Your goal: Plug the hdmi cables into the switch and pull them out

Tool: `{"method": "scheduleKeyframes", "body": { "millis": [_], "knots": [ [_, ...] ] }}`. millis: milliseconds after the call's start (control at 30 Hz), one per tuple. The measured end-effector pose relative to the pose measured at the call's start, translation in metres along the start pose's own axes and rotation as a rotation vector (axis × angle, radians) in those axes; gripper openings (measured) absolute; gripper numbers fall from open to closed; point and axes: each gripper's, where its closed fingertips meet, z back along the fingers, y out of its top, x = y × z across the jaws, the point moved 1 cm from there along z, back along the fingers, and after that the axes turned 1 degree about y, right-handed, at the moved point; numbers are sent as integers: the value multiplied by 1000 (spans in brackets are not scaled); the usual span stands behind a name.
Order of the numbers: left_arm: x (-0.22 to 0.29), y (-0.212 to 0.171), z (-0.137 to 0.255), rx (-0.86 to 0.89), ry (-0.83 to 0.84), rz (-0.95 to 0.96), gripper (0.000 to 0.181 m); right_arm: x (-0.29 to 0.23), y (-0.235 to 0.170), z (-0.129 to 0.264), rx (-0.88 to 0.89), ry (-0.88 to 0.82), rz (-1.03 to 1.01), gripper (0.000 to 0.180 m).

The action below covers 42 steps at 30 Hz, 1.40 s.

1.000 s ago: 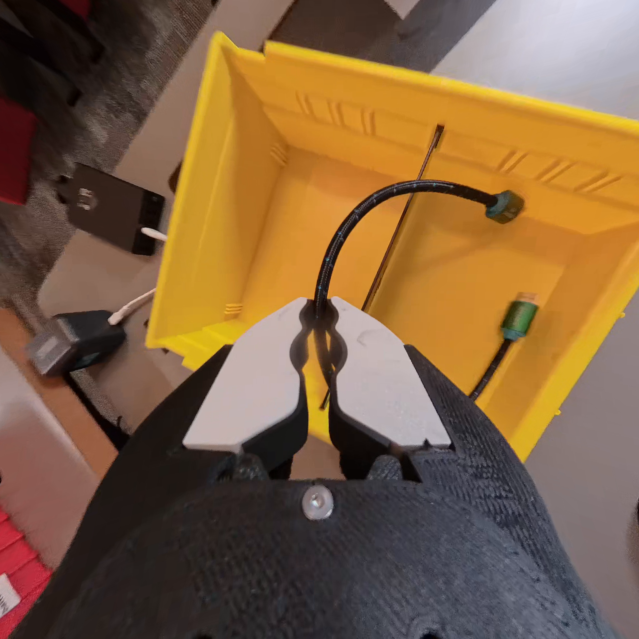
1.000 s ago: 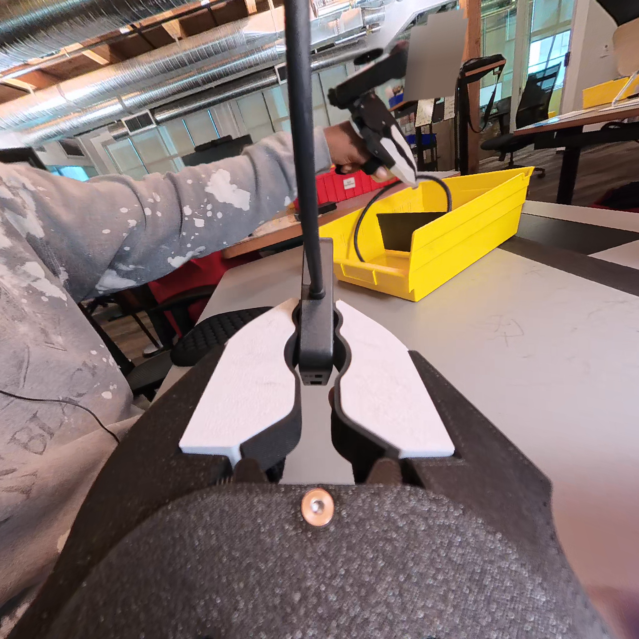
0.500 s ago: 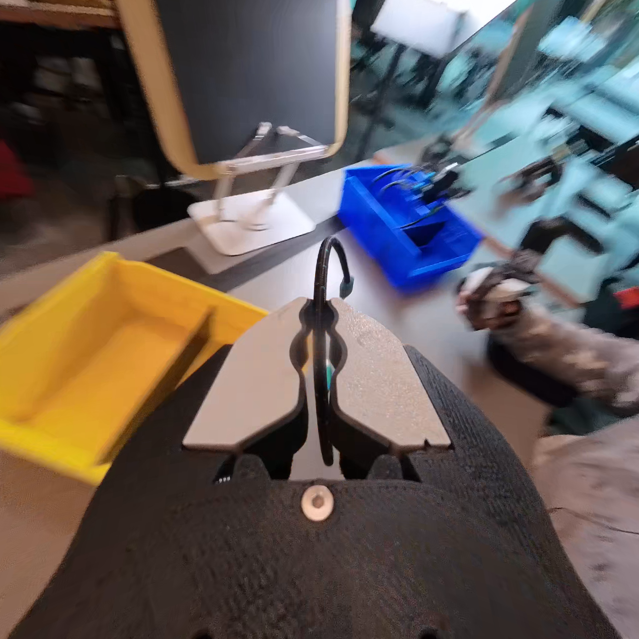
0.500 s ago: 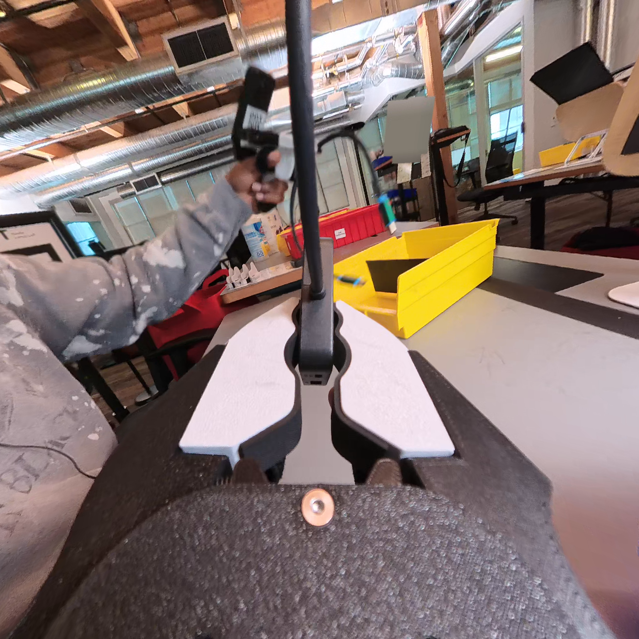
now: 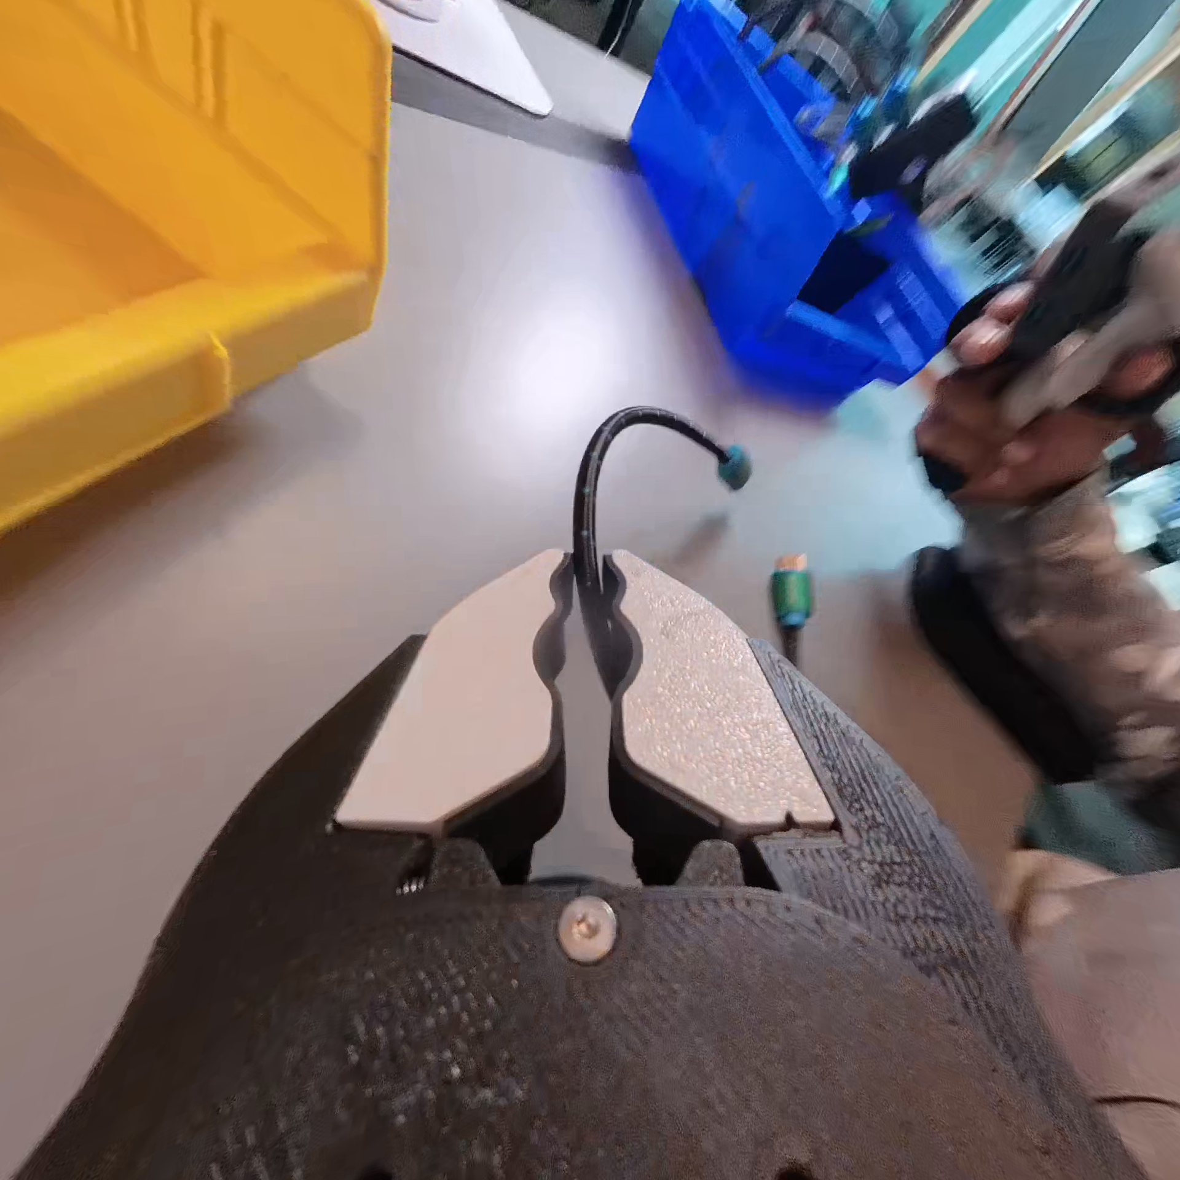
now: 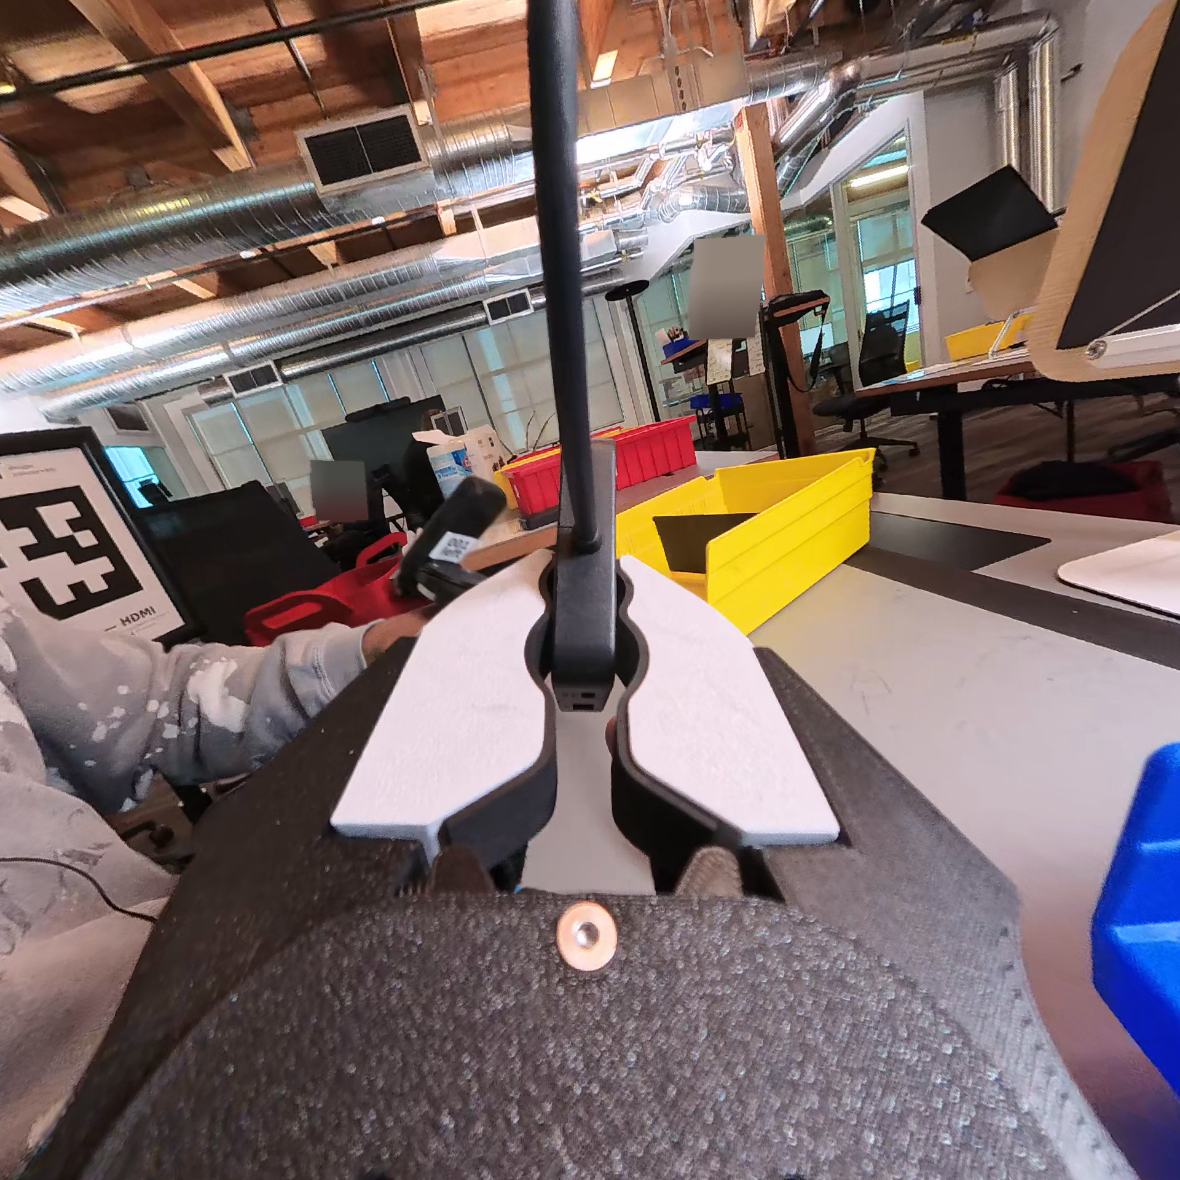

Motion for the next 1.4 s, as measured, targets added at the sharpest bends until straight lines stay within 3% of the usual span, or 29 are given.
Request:
{"method": "scheduleKeyframes", "body": {
  "millis": [167, 333, 433, 567, 767, 867, 1100, 1267, 1400],
  "knots": [
    [-15, 15, 29, -13, 232, -370, 27, -3, 1, -1, -4, -6, 25, 13],
    [26, 13, 14, -155, -1, -627, 27, 2, 0, 1, -5, -27, 35, 13],
    [44, 3, -18, -253, -93, -822, 29, 6, -3, 2, -16, -41, 44, 13],
    [47, -4, -72, -369, -125, -910, 30, 9, -7, 3, -25, -52, 44, 13],
    [37, -10, -125, -505, -223, -916, 33, 15, -16, 3, -61, -62, 42, 13],
    [30, -16, -130, -556, -233, -927, 28, 18, -19, 3, -73, -56, 31, 13],
    [36, -12, -120, -469, -273, -886, 13, 22, -31, 2, -110, -32, 3, 14],
    [66, 0, -98, -366, -503, -697, 11, 14, -35, 2, -122, 37, 13, 13],
    [103, 10, -70, -284, -840, -497, 11, 1, -33, 3, -93, 132, -1, 13]
  ]
}}
